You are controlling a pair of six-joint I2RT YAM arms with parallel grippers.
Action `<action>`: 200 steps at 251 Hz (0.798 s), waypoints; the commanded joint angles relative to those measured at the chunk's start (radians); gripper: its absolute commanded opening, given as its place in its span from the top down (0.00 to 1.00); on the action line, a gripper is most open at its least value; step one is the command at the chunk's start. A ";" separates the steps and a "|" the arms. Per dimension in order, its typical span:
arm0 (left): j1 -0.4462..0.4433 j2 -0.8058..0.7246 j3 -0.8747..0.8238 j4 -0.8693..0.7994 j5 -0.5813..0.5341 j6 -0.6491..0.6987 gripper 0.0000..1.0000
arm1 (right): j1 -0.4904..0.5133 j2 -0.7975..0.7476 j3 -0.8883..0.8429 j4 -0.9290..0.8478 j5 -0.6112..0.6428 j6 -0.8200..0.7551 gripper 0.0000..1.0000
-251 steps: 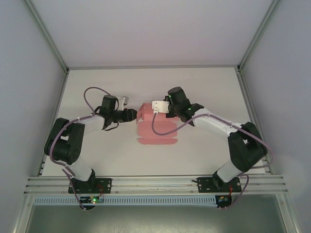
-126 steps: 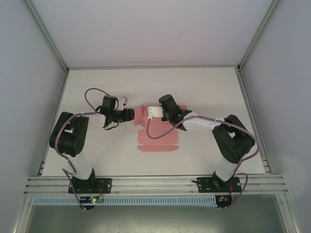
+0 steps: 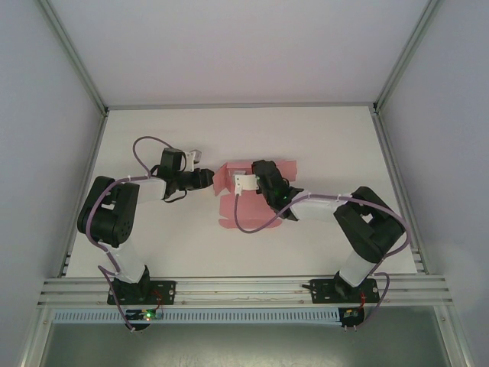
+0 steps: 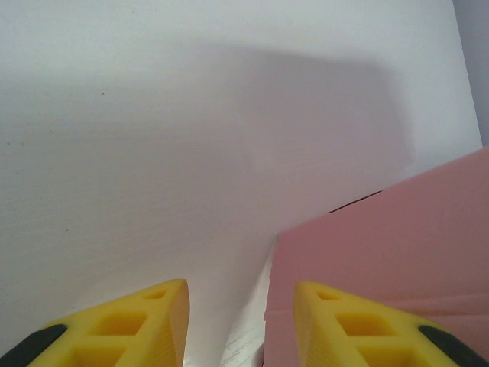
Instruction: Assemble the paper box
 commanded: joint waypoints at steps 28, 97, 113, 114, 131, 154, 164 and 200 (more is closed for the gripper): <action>0.006 -0.040 -0.013 0.049 0.101 0.074 0.60 | 0.023 0.025 -0.060 0.134 0.075 0.013 1.00; -0.041 -0.066 -0.019 0.027 0.197 0.186 0.63 | 0.023 -0.006 -0.064 0.115 0.048 0.021 1.00; -0.058 -0.060 -0.003 0.017 0.196 0.198 0.63 | 0.023 -0.014 -0.056 0.073 0.035 0.028 1.00; -0.059 -0.059 -0.002 0.017 0.196 0.198 0.63 | 0.023 -0.015 -0.056 0.071 0.034 0.029 1.00; -0.073 -0.052 0.011 0.027 0.194 0.199 0.63 | 0.023 -0.012 -0.056 0.065 0.033 0.020 1.00; -0.088 -0.043 0.024 0.034 0.181 0.203 0.63 | 0.022 -0.010 -0.056 0.064 0.035 0.016 1.00; -0.093 -0.041 0.027 0.026 0.171 0.209 0.63 | 0.022 -0.012 -0.058 0.062 0.035 0.022 1.00; -0.111 -0.043 0.035 -0.046 0.117 0.246 0.63 | 0.022 -0.025 -0.059 0.027 0.018 0.050 1.00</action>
